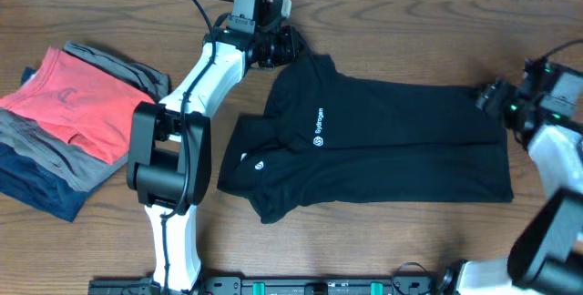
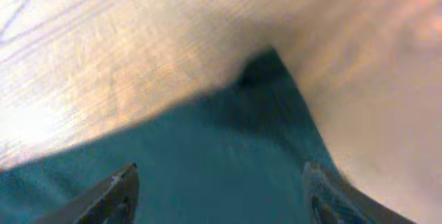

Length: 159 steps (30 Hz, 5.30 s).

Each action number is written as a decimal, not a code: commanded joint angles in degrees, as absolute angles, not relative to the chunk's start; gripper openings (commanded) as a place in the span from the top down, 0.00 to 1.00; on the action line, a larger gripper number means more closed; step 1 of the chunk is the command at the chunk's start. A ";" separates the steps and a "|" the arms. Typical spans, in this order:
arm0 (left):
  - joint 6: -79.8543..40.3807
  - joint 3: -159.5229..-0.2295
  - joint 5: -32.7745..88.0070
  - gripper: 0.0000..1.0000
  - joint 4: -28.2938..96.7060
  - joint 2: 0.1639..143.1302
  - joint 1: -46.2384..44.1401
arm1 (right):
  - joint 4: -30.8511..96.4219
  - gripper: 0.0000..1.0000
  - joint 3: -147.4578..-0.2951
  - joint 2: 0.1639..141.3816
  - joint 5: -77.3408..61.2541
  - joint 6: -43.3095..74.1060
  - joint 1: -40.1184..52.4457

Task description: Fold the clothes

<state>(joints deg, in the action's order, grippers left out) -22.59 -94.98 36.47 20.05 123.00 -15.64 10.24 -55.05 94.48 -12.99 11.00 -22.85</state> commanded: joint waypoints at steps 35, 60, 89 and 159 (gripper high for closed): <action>-12.45 -95.83 38.20 0.94 29.32 118.48 -15.27 | -1.72 0.99 -55.11 105.60 -2.31 19.09 -23.62; -12.47 -94.83 33.85 0.94 33.23 112.53 -15.35 | -3.88 0.39 -55.13 107.09 -0.38 16.60 -20.58; -12.47 -94.83 33.82 0.94 33.67 112.53 -16.69 | -12.58 0.59 -55.13 117.34 3.88 18.85 -16.38; -1.83 -77.17 31.51 0.94 79.79 107.35 -16.49 | 42.00 0.99 -55.00 85.78 19.33 21.47 -22.22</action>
